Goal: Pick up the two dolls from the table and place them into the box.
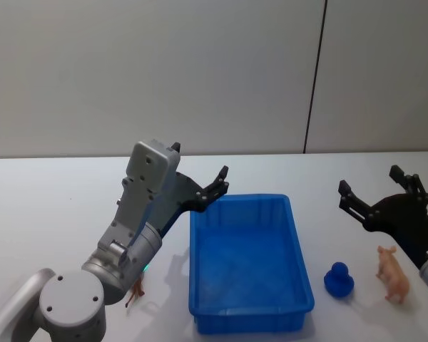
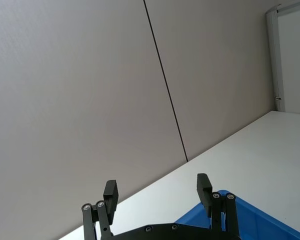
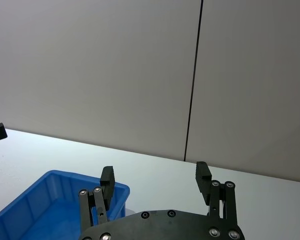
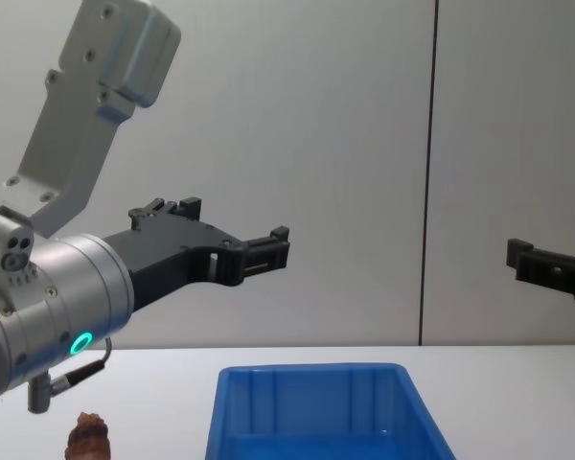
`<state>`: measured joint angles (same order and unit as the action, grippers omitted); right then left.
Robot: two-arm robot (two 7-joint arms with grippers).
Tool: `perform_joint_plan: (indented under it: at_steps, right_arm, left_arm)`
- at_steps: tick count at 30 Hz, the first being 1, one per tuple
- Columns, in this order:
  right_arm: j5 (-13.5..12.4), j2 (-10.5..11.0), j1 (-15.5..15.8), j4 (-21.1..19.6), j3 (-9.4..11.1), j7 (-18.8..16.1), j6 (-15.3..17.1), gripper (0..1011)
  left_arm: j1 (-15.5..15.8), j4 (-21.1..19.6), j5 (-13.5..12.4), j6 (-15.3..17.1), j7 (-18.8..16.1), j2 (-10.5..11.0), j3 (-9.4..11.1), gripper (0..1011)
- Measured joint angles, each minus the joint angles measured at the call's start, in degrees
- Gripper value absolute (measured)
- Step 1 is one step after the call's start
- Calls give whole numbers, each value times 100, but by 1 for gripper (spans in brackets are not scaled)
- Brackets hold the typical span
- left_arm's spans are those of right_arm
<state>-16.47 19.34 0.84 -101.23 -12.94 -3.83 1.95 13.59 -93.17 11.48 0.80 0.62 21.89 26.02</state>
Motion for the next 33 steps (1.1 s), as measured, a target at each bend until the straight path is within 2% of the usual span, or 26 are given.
perform_joint_plan:
  at_steps: [33]
  right_arm:
    - [0,10,18,-5,3,8,0,1001]
  left_arm:
    - [0,0,0,0,0,0,0,1001]
